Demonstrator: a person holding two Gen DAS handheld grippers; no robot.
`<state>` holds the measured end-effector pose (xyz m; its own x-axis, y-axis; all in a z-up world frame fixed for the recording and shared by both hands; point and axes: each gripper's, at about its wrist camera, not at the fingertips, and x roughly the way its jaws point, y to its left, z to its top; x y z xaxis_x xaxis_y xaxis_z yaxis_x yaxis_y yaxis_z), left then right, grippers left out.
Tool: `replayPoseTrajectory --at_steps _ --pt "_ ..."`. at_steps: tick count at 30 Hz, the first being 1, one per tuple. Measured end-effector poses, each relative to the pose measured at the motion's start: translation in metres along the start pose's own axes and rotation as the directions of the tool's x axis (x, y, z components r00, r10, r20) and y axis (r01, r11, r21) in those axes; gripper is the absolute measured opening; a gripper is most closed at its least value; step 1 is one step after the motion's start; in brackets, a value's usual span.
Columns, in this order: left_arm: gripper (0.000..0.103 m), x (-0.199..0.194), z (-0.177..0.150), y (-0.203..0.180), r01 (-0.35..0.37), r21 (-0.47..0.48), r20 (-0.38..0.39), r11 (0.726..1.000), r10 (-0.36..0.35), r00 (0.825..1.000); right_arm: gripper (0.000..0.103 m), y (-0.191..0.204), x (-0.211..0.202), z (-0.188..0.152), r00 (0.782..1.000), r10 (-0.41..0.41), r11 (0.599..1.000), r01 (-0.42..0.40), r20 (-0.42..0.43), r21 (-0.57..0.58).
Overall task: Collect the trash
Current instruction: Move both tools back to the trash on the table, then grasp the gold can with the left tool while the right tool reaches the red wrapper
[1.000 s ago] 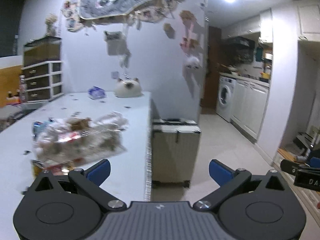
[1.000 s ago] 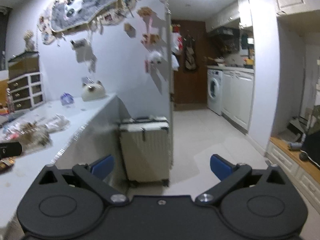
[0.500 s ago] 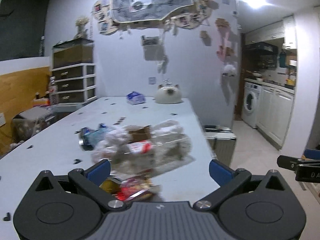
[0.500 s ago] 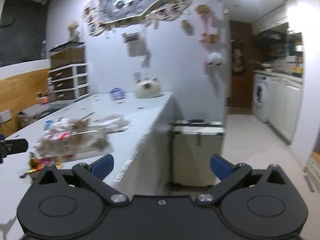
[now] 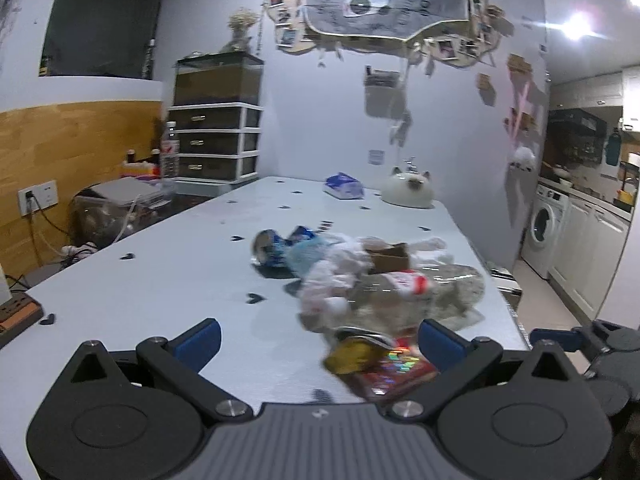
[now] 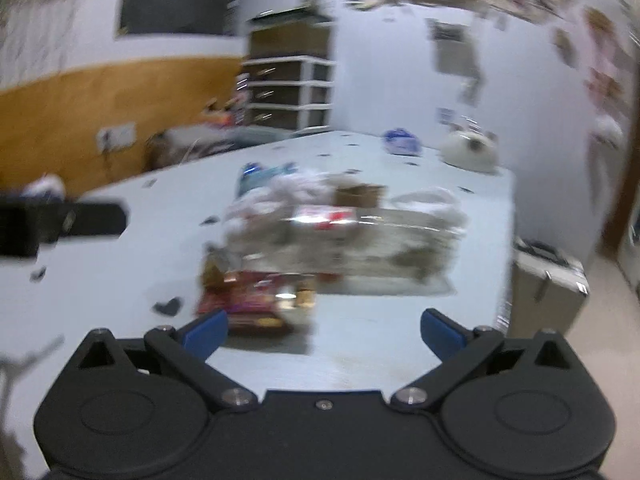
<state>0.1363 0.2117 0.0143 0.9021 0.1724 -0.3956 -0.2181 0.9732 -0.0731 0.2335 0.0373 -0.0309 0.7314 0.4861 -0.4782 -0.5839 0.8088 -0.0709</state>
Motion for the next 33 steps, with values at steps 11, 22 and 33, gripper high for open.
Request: replayPoseTrajectory --at_steps 11,22,33 --pt "0.103 0.042 0.004 0.022 0.235 0.098 -0.097 0.967 -0.225 0.969 0.103 0.055 0.053 0.01 0.997 -0.017 0.982 0.003 -0.073 -0.188" --pt "0.099 0.117 0.01 -0.001 0.434 0.244 -0.259 0.867 -0.373 0.891 0.103 -0.035 0.056 -0.006 0.983 -0.138 0.988 0.145 -0.122 0.058" --pt "0.064 0.15 0.002 -0.048 0.6 0.308 -0.36 0.739 -0.493 0.792 0.103 -0.078 0.046 -0.011 0.981 -0.161 0.975 0.175 -0.108 0.135"
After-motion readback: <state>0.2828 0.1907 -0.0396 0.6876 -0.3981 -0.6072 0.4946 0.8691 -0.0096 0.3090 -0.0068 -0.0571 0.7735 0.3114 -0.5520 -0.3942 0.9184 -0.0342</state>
